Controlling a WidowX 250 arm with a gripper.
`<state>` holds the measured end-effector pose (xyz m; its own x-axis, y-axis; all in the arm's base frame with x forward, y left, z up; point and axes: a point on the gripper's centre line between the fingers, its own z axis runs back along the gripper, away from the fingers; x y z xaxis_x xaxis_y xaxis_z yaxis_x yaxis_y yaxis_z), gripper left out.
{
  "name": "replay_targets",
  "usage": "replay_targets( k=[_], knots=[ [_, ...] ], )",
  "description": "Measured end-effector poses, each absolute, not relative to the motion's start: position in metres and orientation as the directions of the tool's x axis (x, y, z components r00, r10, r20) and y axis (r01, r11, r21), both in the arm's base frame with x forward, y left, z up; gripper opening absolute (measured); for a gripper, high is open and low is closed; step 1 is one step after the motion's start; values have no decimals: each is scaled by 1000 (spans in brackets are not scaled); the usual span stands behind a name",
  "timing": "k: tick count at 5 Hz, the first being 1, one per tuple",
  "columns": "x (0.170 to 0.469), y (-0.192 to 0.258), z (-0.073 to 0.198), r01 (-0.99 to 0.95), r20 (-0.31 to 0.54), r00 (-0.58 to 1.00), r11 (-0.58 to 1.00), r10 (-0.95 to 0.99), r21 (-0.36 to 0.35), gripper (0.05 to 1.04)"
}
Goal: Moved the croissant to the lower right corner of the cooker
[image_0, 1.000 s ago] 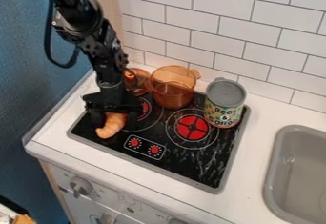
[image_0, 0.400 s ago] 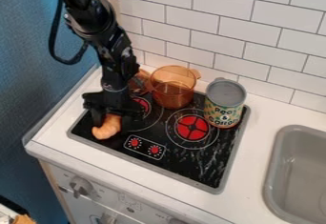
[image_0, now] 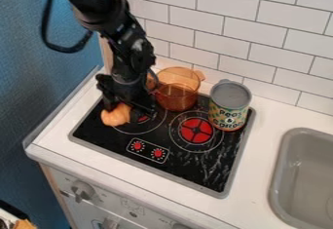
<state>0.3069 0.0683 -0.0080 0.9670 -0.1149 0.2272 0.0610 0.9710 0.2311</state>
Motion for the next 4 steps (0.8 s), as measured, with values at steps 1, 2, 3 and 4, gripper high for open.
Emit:
replay_targets(
  k=[1,2,3,4],
  knots=[
    [312,27,-9,321,216,909,930,-356,179,653],
    [308,-14,-10,535,199,814,837,-546,112,653],
    [297,-40,-10,721,182,675,691,-715,43,653],
    [287,-54,-22,864,144,502,499,-852,-60,653]
  ],
)
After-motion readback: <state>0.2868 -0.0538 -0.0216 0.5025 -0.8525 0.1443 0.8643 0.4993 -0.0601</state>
